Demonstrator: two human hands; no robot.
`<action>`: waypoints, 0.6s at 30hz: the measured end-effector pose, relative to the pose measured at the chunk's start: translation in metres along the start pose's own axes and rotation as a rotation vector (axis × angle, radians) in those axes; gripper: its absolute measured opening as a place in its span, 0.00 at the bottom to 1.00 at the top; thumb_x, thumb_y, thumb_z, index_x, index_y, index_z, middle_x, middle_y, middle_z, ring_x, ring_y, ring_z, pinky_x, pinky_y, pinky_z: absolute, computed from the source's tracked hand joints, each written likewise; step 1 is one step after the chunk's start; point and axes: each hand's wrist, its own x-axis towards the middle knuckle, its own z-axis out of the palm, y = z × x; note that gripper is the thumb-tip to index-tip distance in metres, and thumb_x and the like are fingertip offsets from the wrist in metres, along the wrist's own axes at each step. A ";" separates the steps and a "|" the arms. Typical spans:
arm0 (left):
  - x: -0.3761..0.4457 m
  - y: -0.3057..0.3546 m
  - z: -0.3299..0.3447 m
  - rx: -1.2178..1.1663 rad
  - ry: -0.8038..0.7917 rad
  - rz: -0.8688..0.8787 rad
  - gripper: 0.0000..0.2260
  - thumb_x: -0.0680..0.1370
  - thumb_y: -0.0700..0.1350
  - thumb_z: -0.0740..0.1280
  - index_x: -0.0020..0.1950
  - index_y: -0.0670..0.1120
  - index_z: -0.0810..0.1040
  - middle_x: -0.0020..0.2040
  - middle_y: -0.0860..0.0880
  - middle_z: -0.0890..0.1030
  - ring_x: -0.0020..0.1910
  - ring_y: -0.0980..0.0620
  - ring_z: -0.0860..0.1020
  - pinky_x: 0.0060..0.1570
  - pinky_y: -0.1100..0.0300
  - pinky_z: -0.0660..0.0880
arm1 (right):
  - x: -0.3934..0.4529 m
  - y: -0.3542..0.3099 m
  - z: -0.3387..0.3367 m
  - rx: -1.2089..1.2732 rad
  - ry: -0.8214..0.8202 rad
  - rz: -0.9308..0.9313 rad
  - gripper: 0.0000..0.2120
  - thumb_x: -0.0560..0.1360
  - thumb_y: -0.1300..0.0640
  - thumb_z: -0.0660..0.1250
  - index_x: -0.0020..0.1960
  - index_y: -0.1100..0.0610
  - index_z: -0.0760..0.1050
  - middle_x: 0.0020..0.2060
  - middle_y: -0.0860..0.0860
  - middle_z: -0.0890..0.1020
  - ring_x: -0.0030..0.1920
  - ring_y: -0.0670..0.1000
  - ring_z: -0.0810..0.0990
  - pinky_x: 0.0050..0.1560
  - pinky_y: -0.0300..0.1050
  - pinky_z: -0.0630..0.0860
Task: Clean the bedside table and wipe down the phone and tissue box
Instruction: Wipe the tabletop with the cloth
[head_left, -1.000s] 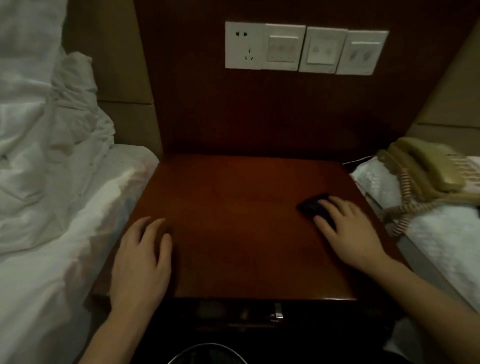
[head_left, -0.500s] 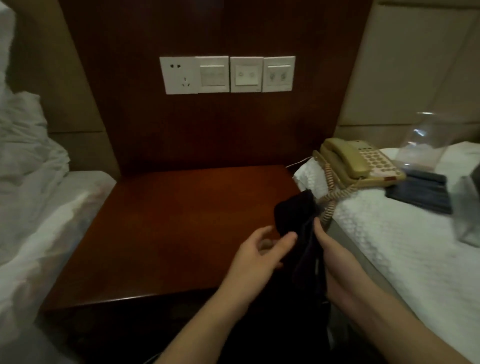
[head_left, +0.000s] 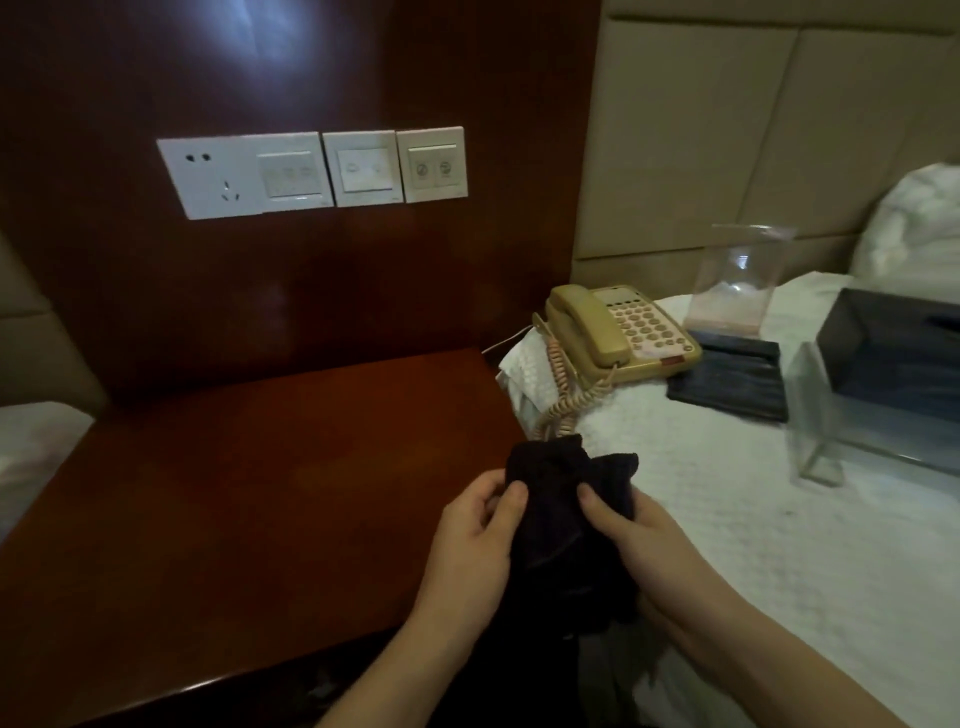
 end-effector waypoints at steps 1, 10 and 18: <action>0.005 0.002 0.003 0.050 -0.021 0.011 0.09 0.85 0.45 0.62 0.56 0.48 0.82 0.49 0.50 0.87 0.49 0.52 0.86 0.49 0.58 0.82 | 0.004 0.000 -0.002 -0.025 0.026 -0.033 0.09 0.81 0.57 0.63 0.58 0.56 0.79 0.49 0.53 0.87 0.51 0.55 0.86 0.58 0.56 0.79; 0.119 0.062 0.035 0.246 -0.068 -0.087 0.31 0.81 0.63 0.61 0.79 0.48 0.64 0.76 0.49 0.70 0.73 0.47 0.69 0.64 0.54 0.67 | 0.058 -0.077 -0.036 -0.054 0.310 -0.242 0.07 0.79 0.50 0.67 0.56 0.50 0.77 0.48 0.50 0.83 0.49 0.51 0.81 0.46 0.45 0.76; 0.197 0.080 0.079 0.104 -0.113 -0.251 0.39 0.75 0.65 0.71 0.78 0.45 0.66 0.74 0.47 0.73 0.69 0.45 0.73 0.62 0.56 0.67 | 0.128 -0.120 -0.086 -0.403 0.520 -0.159 0.14 0.78 0.44 0.66 0.53 0.55 0.74 0.51 0.57 0.80 0.53 0.58 0.79 0.62 0.55 0.75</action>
